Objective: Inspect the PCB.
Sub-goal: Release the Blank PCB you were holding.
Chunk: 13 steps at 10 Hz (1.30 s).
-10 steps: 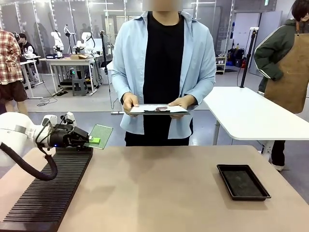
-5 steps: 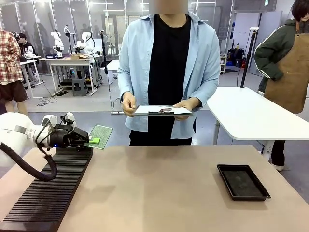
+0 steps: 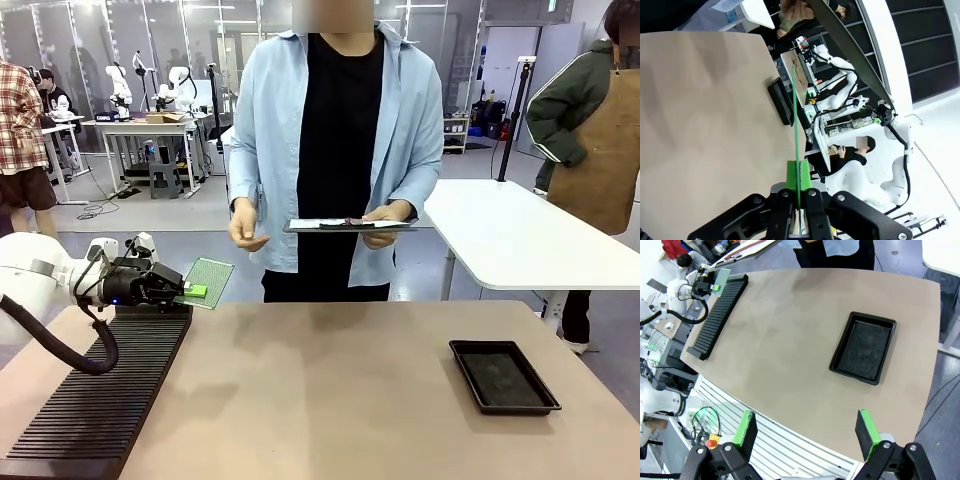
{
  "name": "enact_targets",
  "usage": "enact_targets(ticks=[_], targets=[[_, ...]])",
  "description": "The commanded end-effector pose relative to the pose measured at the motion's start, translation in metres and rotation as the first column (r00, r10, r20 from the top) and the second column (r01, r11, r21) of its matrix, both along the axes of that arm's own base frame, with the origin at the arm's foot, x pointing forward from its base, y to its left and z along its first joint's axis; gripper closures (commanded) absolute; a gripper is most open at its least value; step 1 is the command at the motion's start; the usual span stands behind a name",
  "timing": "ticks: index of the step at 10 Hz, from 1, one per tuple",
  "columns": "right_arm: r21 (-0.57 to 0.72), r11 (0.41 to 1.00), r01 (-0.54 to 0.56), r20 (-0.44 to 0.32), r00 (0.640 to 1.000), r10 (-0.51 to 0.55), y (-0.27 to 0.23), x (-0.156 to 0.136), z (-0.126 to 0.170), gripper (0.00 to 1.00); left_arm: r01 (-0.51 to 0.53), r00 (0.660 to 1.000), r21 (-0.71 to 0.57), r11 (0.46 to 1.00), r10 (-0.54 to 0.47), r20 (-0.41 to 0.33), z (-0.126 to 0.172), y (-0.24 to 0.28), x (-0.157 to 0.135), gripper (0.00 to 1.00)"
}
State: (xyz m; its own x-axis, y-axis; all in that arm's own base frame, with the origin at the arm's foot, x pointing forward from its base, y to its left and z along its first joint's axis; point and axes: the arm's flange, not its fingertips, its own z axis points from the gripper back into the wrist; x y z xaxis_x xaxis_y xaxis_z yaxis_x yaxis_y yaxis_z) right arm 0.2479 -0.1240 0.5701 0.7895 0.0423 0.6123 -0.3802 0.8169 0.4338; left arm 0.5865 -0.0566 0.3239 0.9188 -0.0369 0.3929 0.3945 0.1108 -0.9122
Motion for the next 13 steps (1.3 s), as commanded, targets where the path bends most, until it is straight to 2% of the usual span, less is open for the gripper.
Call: enact_targets(ticks=[1, 12, 13], targets=[[0.007, 1.000, -0.012, 0.006, 1.000, 0.012, -0.0002, -0.0009, 0.0010, 0.00, 0.004, 1.000, 0.001, 1.000, -0.004, 0.011, 0.0020, -0.0007, -0.0009, 1.00], [0.007, 1.000, -0.012, 0.006, 1.000, 0.012, -0.0002, -0.0009, 0.0010, 0.00, 0.004, 1.000, 0.001, 1.000, -0.004, 0.011, 0.0020, -0.0007, -0.0009, 1.00], [0.007, 1.000, -0.012, 0.006, 1.000, 0.012, -0.0002, -0.0009, 0.0010, 0.00, 0.000, 1.000, 0.000, 1.000, 0.000, 0.000, 0.0000, -0.0001, 0.0000, 0.97]])
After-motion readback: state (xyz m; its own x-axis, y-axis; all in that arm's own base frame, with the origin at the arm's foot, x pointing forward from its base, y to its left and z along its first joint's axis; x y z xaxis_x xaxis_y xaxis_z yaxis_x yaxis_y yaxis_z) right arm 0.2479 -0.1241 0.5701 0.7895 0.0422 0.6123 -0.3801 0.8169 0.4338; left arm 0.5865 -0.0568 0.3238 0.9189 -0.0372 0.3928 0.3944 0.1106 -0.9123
